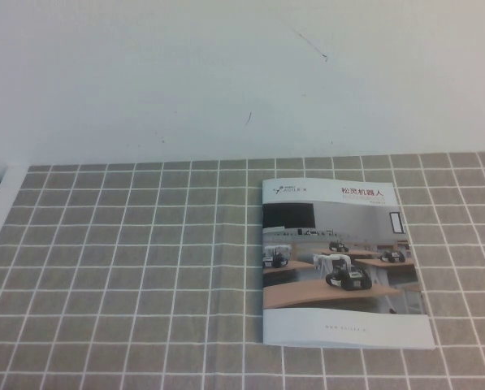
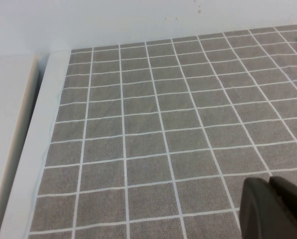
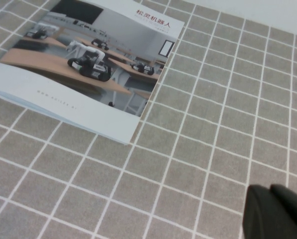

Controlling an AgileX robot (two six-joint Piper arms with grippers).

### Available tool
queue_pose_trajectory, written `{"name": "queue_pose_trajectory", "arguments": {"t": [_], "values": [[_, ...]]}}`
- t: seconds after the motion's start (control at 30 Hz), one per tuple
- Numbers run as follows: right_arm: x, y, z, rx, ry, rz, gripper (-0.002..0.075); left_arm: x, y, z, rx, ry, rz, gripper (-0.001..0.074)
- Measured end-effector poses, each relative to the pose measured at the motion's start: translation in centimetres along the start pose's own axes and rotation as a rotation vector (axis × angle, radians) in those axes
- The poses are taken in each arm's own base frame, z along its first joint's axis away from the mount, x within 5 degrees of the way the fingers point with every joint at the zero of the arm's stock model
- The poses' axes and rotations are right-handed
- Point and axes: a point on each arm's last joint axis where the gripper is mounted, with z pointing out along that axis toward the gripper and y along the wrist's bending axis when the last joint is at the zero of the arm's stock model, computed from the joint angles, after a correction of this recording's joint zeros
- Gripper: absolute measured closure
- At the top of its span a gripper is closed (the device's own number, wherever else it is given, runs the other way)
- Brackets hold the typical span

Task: Close book
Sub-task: 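Close the open booklet and leave it lying on the table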

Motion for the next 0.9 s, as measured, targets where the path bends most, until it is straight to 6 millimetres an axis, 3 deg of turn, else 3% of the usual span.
{"name": "queue_pose_trajectory", "arguments": {"t": [0.9], "values": [[0.00,0.00,0.00,0.000,0.000,0.000,0.0729,-0.03,-0.01,-0.04,0.000,0.005,0.012,0.0737]]}}
